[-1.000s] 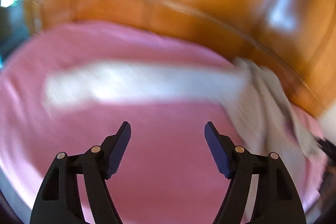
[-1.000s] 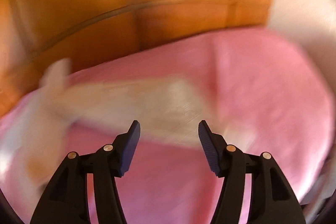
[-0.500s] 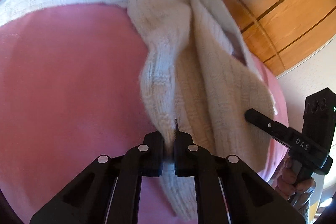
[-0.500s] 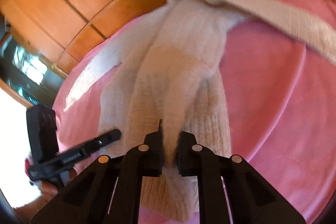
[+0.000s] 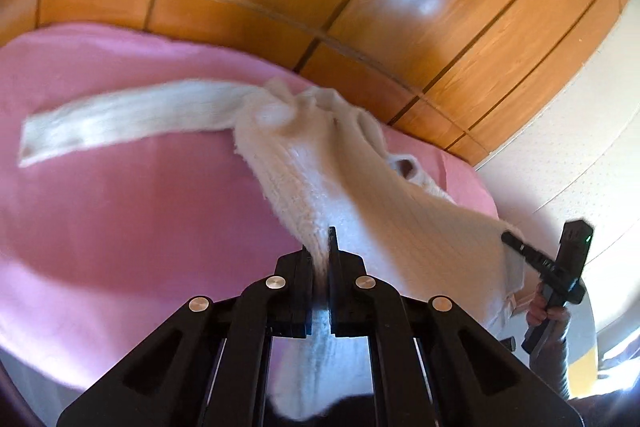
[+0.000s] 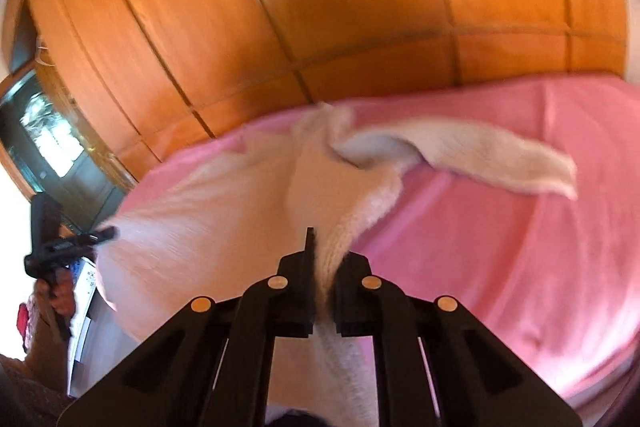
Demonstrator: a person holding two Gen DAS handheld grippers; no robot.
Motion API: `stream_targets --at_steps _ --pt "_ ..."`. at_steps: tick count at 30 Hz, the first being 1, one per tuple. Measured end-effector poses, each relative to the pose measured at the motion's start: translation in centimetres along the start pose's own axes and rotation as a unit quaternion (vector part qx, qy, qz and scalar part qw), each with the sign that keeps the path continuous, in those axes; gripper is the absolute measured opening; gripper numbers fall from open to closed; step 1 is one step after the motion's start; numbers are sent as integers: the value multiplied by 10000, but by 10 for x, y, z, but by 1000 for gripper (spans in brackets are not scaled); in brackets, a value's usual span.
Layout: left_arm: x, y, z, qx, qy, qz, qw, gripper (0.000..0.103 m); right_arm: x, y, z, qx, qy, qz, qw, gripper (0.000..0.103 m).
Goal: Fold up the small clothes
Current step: 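Grasp the sweater with both grippers and lift it off the bed, then shake the sweater out and lay it flat, releasing both grippers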
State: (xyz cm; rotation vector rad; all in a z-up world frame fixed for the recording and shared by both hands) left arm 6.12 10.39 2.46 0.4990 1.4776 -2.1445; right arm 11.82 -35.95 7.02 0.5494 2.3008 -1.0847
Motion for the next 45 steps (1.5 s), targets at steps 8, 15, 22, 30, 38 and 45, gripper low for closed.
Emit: stream_targets --at_steps 8,15,22,30,38,45 --pt "74 74 -37 -633 -264 -1119 9913 12 101 41 89 1297 895 -1094 9814 13" --pt "60 71 -100 -1287 -1112 -628 9834 16 70 55 60 1398 350 -583 9878 55" --pt "1 41 -207 -2708 -2268 214 9353 64 52 158 -11 380 -161 -724 9965 67" --pt "-59 61 -290 -2925 -2932 417 9092 64 71 256 -39 194 -523 -1269 9904 73" --pt "-111 126 -284 -2797 -2392 58 9298 3 91 275 -49 410 -1154 -1286 9841 101" --pt "-125 -2 -323 -3626 -2409 1407 8892 3 85 279 -45 398 -948 -1186 9876 101"
Point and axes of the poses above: each gripper's, at about its wrist camera, not at the fingertips, and y roughly the way its jaws point, z to its right, x to its underside, the point moved 4 cm from there along y, roughly the way its jaws point, and after that the axes turned 15 degrees about -x, right-handed, at the moved point
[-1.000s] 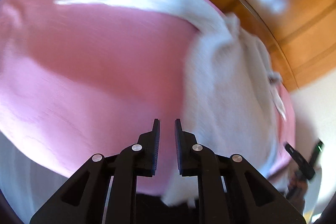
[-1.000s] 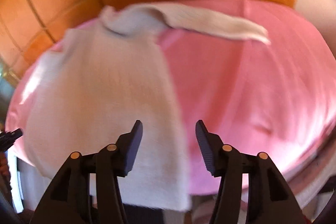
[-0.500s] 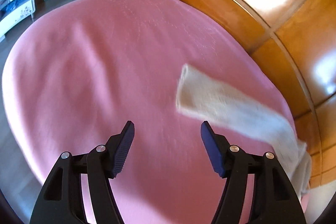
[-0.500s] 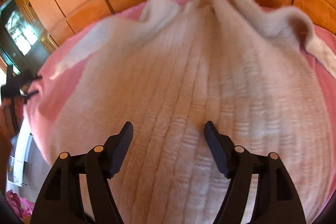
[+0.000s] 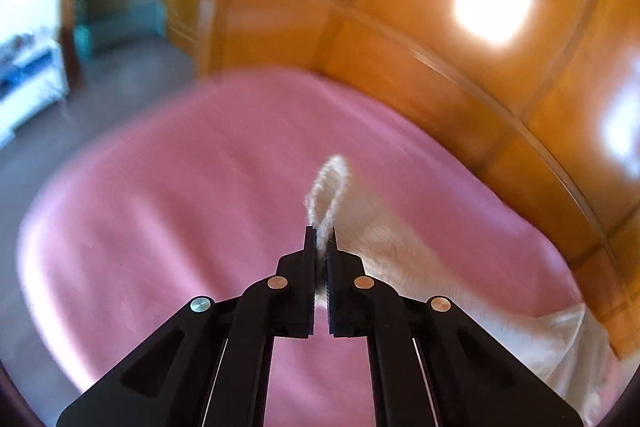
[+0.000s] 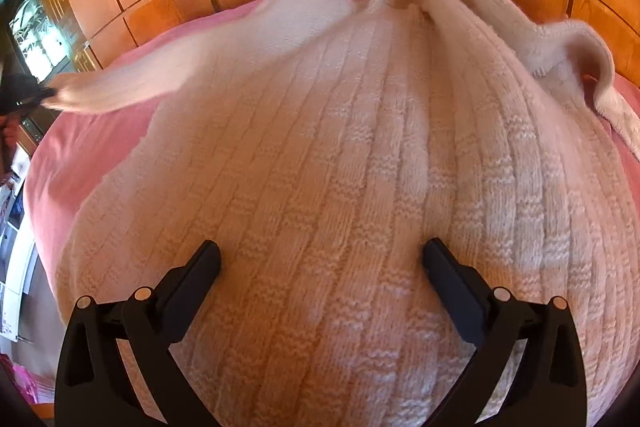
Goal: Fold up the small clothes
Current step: 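Shake the sweater out and lay it flat, releasing both grippers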
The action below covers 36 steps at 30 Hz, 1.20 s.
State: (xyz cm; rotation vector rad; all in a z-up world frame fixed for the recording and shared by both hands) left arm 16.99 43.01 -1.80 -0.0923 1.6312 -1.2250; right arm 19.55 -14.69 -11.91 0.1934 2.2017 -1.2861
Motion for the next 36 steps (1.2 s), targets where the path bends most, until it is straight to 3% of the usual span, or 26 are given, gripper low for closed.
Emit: stream_targets --at_steps 3,6,9,11,12,13,14,16,20,23,25,26,27,29,31,32,33,34,36 --pt "-5 1 -39 -582 79 65 9983 3 1 1 -1 44 -96 43 9999 101" --pt "20 21 -40 -1068 687 -388 9911 4 -2 2 0 71 -125 74 9999 101" --pt "35 25 -51 -1662 460 -608 9831 4 -3 1 0 41 -115 75 9999 101" --pt "40 17 -52 -1883 93 -655 9799 33 -4 0 1 -10 -110 69 9999 101" --pt "44 9 -49 -1664 -115 -629 9840 39 -2 -3 2 -45 -106 50 9999 101" --pt "50 -3 -37 -1208 -289 -584 9905 46 -3 -5 1 -101 -96 8 9999 101" --pt "57 -11 -26 -926 -280 -563 9937 47 -5 -11 3 -223 -31 -16 9997 100" --pt "76 -35 14 -455 59 -478 9978 47 -11 -28 13 -411 276 138 9987 99" --pt "124 -71 99 494 766 -461 9948 47 -24 -86 67 -27 862 811 9930 93" --pt "171 -102 166 1208 1451 -488 9808 47 -18 -126 126 664 1357 1079 9826 85" --pt "205 -124 209 1619 1975 -436 9659 50 -11 -139 159 935 1628 1058 9765 80" --pt "218 -132 225 1775 2162 -406 9592 63 -8 -140 170 988 1709 992 9753 78" --pt "230 -139 237 1900 2302 -376 9537 68 -4 -139 180 1003 1778 888 9749 76" --pt "265 -158 268 2177 2652 -315 9388 70 5 -129 197 908 1924 620 9751 68" --pt "285 -161 292 2231 3036 -228 9260 70 13 -122 198 803 1853 508 9781 58" --pt "296 -160 303 2125 3273 -135 9206 70 13 -123 195 802 1724 486 9806 32" --pt "303 -158 309 2036 3423 -84 9172 70 12 -124 190 759 1623 448 9828 15" --pt "306 -158 311 1978 3516 -62 9150 70 12 -126 185 839 1527 408 9838 6" --pt "312 -153 316 1764 3606 82 9158 70 14 -137 174 1255 1088 375 9854 5"
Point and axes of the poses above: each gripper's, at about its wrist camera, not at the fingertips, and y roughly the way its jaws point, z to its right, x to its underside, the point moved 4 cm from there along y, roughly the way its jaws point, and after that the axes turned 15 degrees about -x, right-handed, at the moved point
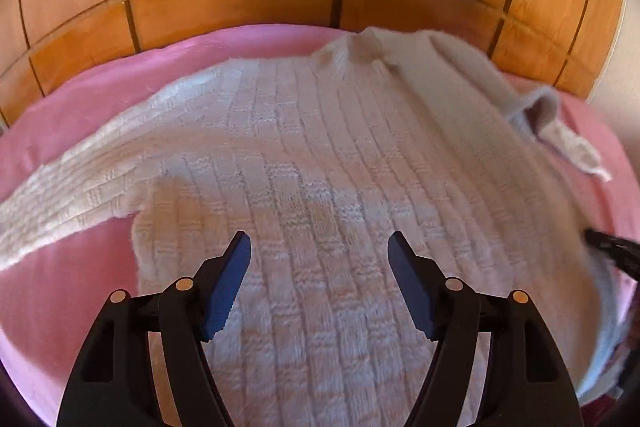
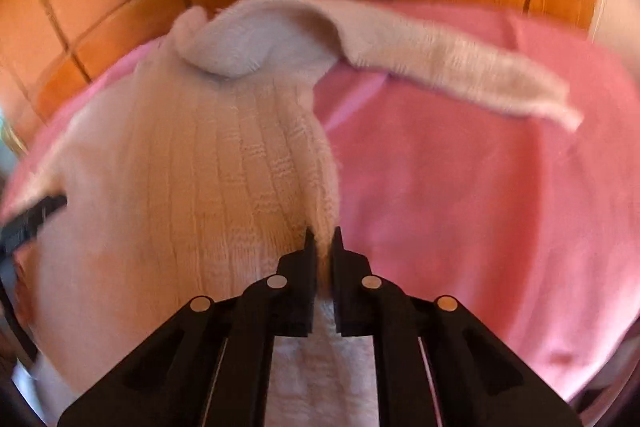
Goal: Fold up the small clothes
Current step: 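Shake the sweater out and lay it flat, releasing both grippers, then grasp a sleeve with the right gripper and lift it across the body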
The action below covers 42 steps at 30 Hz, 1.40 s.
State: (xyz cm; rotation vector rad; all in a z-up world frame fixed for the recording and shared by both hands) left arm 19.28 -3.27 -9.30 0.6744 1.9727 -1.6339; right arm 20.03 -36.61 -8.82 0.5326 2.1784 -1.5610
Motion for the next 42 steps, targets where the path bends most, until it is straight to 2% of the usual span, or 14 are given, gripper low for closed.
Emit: stream_targets --at_steps 2,4,6,7,8,10,15,21,25,27,28,31,37,42 --pt "2 18 2 -332 128 -169 9992 73 11 -9 5 306 -80 -47 9995 5" --pt "7 35 0 -302 19 -290 9991 87 23 -8 16 402 63 -171 9990 5" --pt "8 41 -7 -187 -245 -338 9990 92 32 -15 23 101 182 -75 9998 6" --pt "6 42 -7 -144 -269 -359 9989 93 31 -20 24 8 200 -39 9998 12" --pt "6 42 -7 -143 -254 -352 9990 93 27 -27 28 -54 231 68 9997 33" --pt "4 42 -9 -169 -241 -288 9992 94 16 -39 39 146 209 333 9991 43" --pt "5 42 -6 -142 -293 -254 9991 96 -27 -43 99 1189 113 648 9907 43" --pt "5 44 -2 -159 -313 -246 9991 98 -77 2 142 2127 -774 84 9740 44" --pt "4 45 -2 -157 -331 -245 9990 98 -89 26 159 2257 -1024 -272 9684 44" --pt "4 45 -2 -142 -345 -250 9990 99 -93 30 164 2206 -957 -427 9697 29" --pt "4 45 -1 -141 -344 -248 9990 99 -94 32 166 2265 -953 -470 9682 13" --pt "4 45 -1 -134 -347 -250 9990 99 -95 13 160 2302 -954 -408 9676 10" --pt "4 45 -1 -142 -335 -265 9990 99 -97 -77 139 1991 -899 -133 9758 9" --pt "3 45 -1 -150 -316 -297 9989 99 -100 -157 130 1553 -736 -253 9848 9"
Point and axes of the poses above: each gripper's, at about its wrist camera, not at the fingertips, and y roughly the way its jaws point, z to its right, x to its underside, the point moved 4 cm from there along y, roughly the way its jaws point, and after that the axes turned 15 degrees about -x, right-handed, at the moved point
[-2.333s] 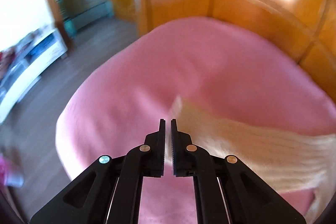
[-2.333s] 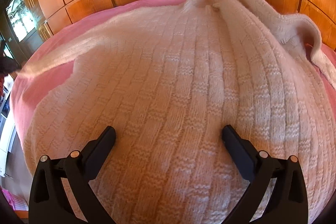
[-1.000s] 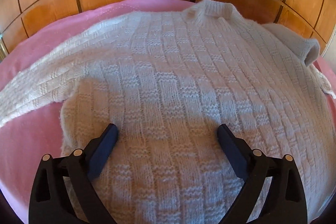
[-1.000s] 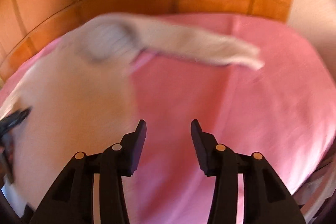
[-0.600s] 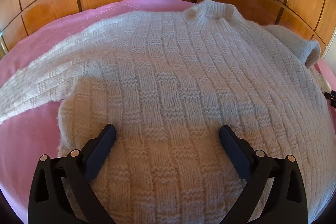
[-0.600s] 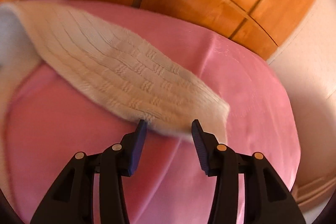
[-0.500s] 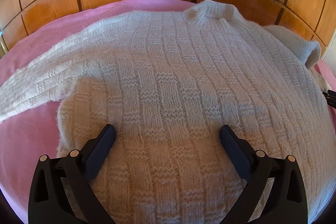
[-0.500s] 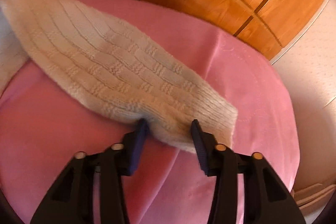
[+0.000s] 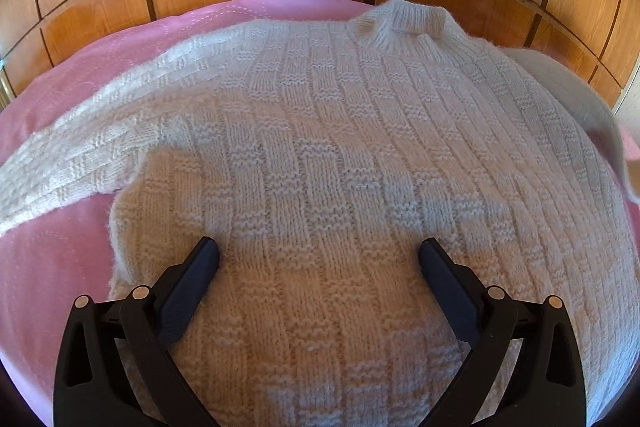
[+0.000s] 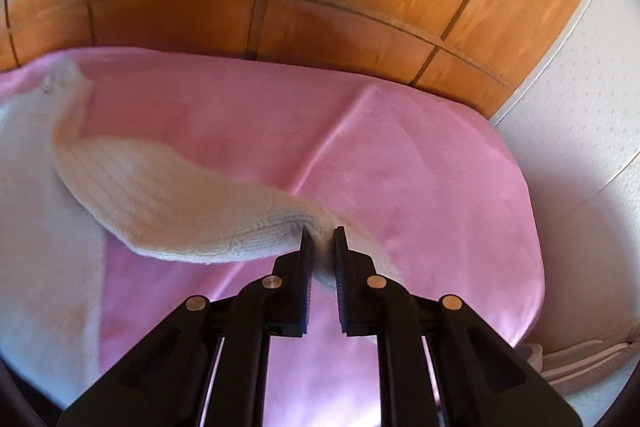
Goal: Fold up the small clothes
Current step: 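Grasp a sleeve with the right gripper and lift it across the body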
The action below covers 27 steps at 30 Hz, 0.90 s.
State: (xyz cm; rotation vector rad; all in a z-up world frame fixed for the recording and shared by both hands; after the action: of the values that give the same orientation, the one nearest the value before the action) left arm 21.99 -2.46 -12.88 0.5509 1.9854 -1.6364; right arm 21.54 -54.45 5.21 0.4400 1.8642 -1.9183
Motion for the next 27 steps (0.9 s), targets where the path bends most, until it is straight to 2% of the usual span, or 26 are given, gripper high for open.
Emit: stream_targets --at_steps 4,6,7,10,12,14,17,18,19,20,22,24,27 --pt "0 0 0 16 4 -15 10000 99 7 -51 23 -370 303 -107 9988 8" --pt "0 0 0 9 7 -16 10000 99 8 -59 52 -427 751 -162 9961 4" --pt "0 0 0 5 6 -14 10000 99 3 -54 66 -408 933 -166 9947 0" --pt "-1 0 1 -17 13 -9 10000 99 -3 -36 115 -183 1730 -98 9847 0" --pt "0 1 0 3 2 3 10000 99 -15 -9 133 52 1881 -119 9821 0" --pt "-1 1 1 -1 3 2 10000 99 -14 11 142 -94 2319 -63 9727 0" --pt "-1 1 1 18 -15 10 10000 99 -4 25 129 -393 2462 55 9684 5" --pt "-1 1 1 8 -15 12 10000 99 3 28 122 -580 2611 120 9635 11" --pt "-1 1 2 -6 -8 18 10000 99 11 26 117 -757 2731 195 9588 26" --pt "-1 1 2 -3 -9 21 10000 99 21 24 108 -993 2865 331 9523 30" --pt "0 2 1 8 -18 16 10000 99 47 21 92 -1421 3207 497 9352 33" --pt "0 1 1 -5 -11 17 10000 99 80 24 79 -1818 3685 579 9098 40" --pt "0 1 1 -6 -9 18 10000 99 118 40 74 -1963 4235 519 8828 43"
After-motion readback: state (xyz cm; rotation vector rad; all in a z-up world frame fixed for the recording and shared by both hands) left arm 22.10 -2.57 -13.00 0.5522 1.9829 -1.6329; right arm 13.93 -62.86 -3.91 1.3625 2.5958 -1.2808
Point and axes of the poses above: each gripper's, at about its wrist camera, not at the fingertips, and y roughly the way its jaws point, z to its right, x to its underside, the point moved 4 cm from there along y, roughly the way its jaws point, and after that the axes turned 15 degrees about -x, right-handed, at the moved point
